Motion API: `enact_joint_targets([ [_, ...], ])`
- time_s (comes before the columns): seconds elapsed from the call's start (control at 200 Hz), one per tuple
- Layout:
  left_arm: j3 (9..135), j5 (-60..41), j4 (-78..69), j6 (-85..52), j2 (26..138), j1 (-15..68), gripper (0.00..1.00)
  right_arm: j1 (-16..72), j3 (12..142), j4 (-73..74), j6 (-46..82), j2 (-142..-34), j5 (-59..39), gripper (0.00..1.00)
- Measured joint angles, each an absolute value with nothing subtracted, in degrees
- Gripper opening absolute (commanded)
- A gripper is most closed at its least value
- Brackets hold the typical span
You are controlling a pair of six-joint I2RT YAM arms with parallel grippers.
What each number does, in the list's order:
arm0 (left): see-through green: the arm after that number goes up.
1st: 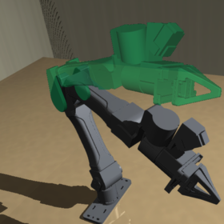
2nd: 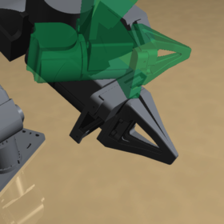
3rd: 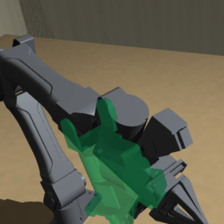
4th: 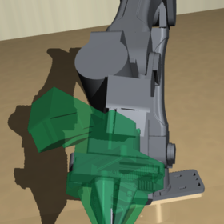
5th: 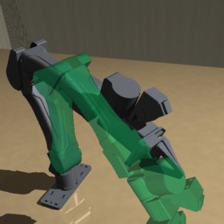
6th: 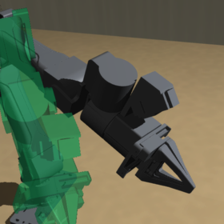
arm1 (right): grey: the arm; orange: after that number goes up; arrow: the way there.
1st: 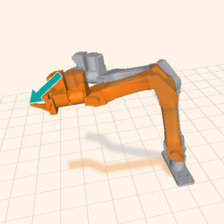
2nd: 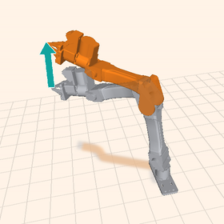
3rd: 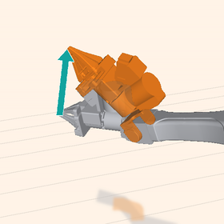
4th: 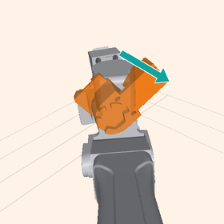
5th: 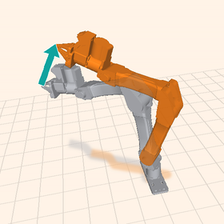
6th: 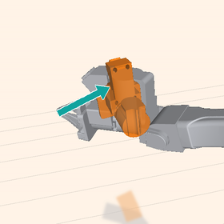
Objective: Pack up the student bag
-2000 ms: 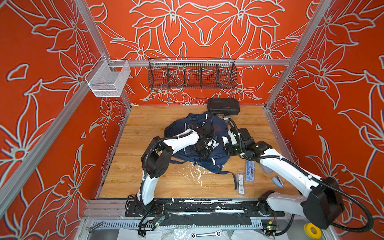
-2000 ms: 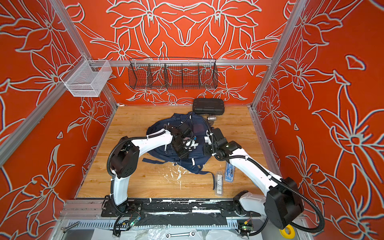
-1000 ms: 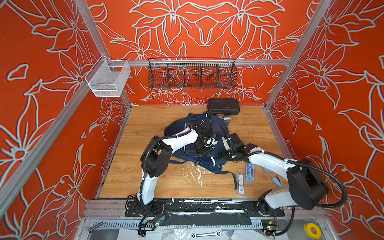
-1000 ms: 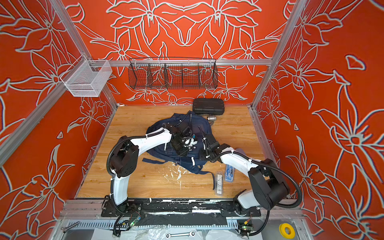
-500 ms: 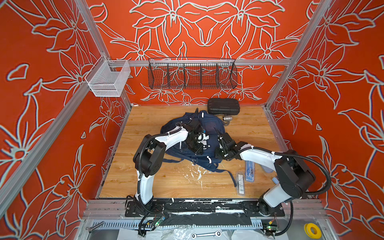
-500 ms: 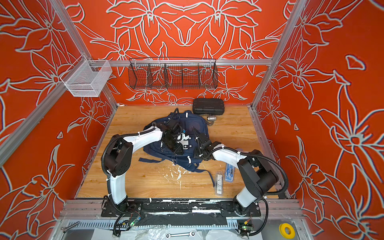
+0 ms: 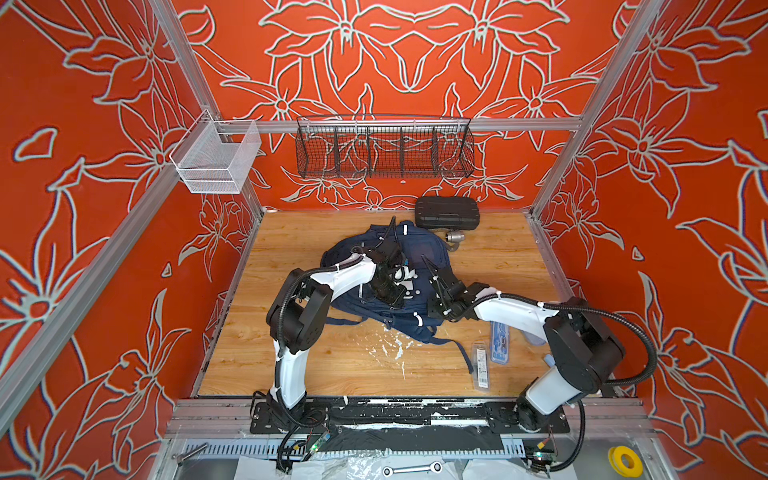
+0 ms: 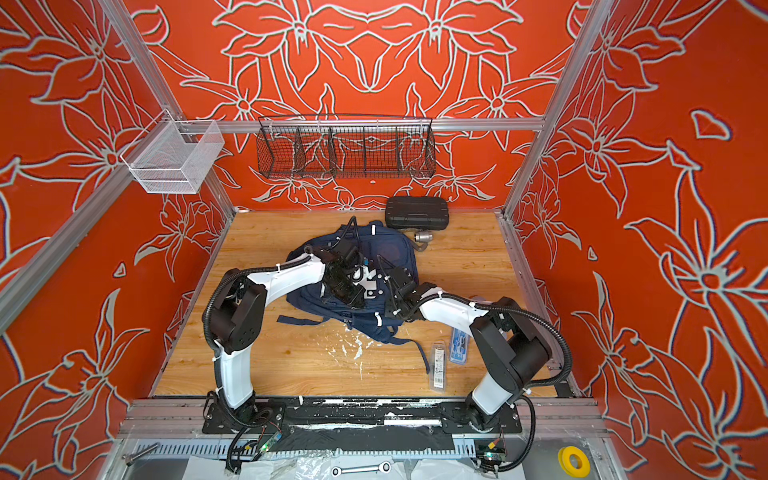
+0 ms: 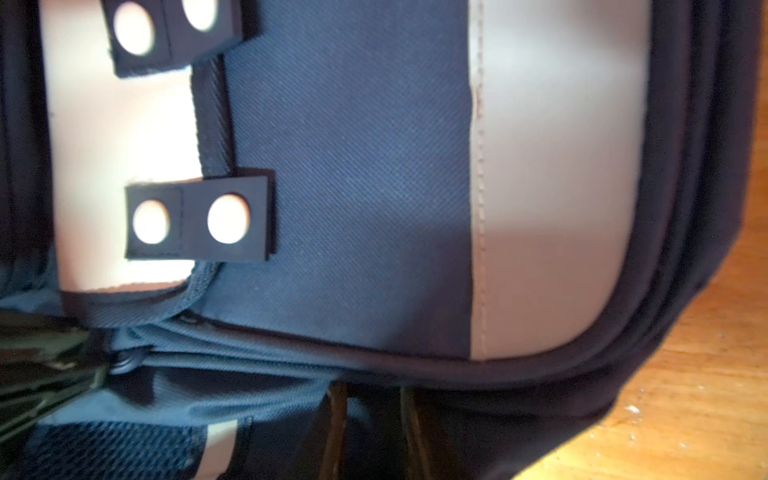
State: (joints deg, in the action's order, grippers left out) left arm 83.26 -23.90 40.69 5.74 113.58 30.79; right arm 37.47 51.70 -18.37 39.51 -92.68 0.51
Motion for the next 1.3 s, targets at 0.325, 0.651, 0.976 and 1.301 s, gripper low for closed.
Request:
enact_joint_targets([
  [0.325, 82.4, -25.2, 39.8, 4.5, 113.9, 31.0, 0.27, 37.9, 51.7, -18.3, 39.7, -92.7, 1.3, 0.25],
  [0.651, 82.1, -20.3, 38.9, 2.5, 113.9, 32.4, 0.18, 38.0, 51.7, -18.4, 39.8, -92.7, 1.7, 0.22],
  [0.976, 82.5, -17.6, 38.5, 0.6, 114.5, 32.6, 0.04, 38.7, 51.2, -18.1, 40.6, -92.6, 2.9, 0.17],
  [1.301, 77.6, -15.4, 34.5, 0.8, 109.3, 33.5, 0.00, 38.8, 49.0, -16.4, 43.1, -91.2, 3.0, 0.16],
])
